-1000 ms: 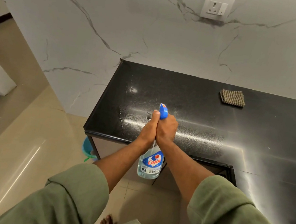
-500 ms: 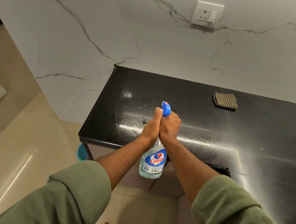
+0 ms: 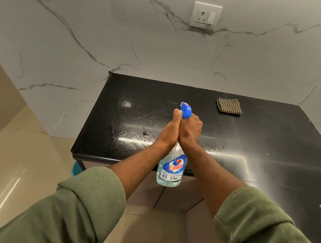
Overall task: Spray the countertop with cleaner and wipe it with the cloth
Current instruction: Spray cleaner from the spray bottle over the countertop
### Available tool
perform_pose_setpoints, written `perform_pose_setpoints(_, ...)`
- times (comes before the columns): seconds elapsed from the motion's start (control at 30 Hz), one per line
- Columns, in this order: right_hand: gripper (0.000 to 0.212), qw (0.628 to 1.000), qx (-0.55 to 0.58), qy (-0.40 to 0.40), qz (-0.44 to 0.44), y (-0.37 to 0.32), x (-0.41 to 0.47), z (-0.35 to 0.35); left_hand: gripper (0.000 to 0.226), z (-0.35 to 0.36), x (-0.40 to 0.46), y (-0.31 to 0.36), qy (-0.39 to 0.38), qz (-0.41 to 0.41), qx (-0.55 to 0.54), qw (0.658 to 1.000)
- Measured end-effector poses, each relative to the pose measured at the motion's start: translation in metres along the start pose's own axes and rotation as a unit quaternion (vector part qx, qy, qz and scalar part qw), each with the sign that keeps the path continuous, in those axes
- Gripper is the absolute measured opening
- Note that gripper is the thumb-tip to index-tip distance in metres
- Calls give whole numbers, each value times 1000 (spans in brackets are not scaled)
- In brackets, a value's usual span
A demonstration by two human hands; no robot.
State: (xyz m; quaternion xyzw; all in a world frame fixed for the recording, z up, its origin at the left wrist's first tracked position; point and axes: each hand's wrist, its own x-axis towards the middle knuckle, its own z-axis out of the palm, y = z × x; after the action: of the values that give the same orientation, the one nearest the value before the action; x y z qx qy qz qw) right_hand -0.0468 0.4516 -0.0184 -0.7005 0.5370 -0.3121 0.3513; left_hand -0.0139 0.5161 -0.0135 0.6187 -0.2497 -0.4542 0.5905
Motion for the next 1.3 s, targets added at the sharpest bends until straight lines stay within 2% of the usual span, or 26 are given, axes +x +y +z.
perform_pose_setpoints(0.43, 31, 999, -32, 35, 21, 22, 0, -35, 56, 34, -3, -8, -49, -16, 8, 999)
perform_pose_setpoints(0.57, 37, 998, -40, 42, 32, 29, -2, -46, 67, 45, -5, -11, -59, -18, 9, 998)
perform_pose_setpoints(0.7, 30, 998, -32, 51, 36, 39, -7, -55, 57, 56, -8, -17, -79, -16, 13, 997)
perform_pose_setpoints(0.8, 30, 997, -33, 55, 35, 47, -11, -62, 64, 65, -9, -25, -94, -13, 9, 995)
perform_pose_setpoints(1.0, 30, 996, -36, 65, 42, 66, -22, -73, 50, 77, -15, -41, -131, -13, 0, 991)
perform_pose_setpoints(1.23, 40, 993, -69, 38, 87, 85, -36, -76, 53, 76, -22, -63, -149, -35, 16, 988)
perform_pose_setpoints(1.3, 35, 992, -73, 26, 99, 90, -40, -74, 52, 74, -25, -68, -146, -42, 18, 988)
